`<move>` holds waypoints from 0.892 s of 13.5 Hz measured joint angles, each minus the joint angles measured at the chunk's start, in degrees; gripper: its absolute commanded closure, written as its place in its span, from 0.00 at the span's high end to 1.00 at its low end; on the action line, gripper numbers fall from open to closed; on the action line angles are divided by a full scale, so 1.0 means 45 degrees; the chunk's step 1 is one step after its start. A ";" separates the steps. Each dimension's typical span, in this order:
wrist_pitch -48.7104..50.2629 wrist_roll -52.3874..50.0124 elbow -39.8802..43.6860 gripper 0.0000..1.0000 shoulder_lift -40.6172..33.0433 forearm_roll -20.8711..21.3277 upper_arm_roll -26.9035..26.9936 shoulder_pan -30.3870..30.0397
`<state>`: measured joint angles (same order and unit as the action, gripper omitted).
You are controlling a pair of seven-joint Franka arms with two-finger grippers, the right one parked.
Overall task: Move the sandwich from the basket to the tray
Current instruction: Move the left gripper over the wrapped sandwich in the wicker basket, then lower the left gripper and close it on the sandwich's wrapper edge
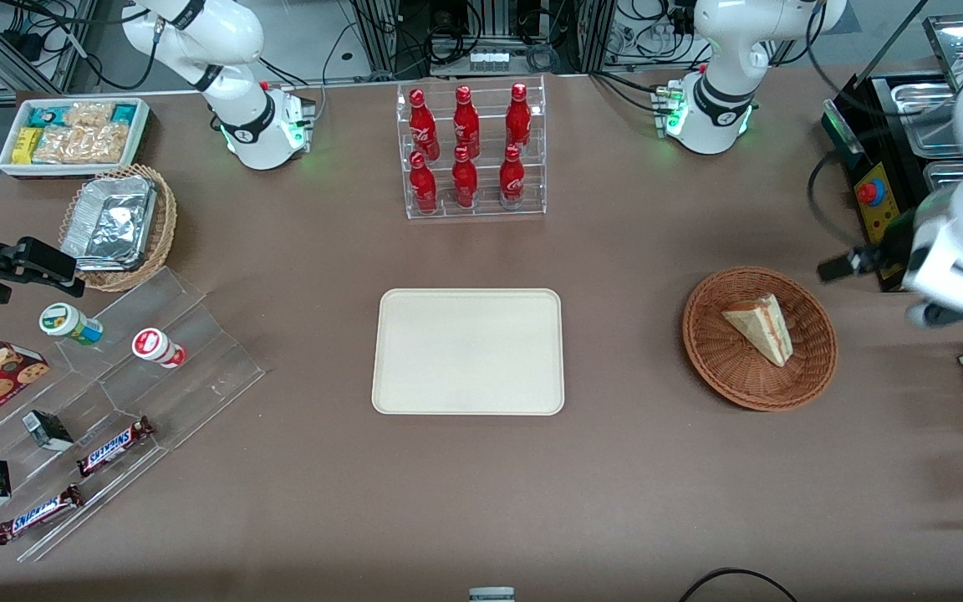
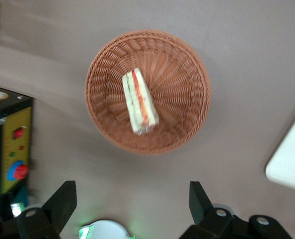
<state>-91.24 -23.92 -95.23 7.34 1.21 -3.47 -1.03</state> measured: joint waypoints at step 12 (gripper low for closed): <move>-0.7971 -0.6331 -0.6778 1.00 0.0051 0.0054 0.0122 -0.0282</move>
<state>-127.11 -52.41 -125.73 7.57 1.45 -2.92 -2.30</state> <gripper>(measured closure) 0.000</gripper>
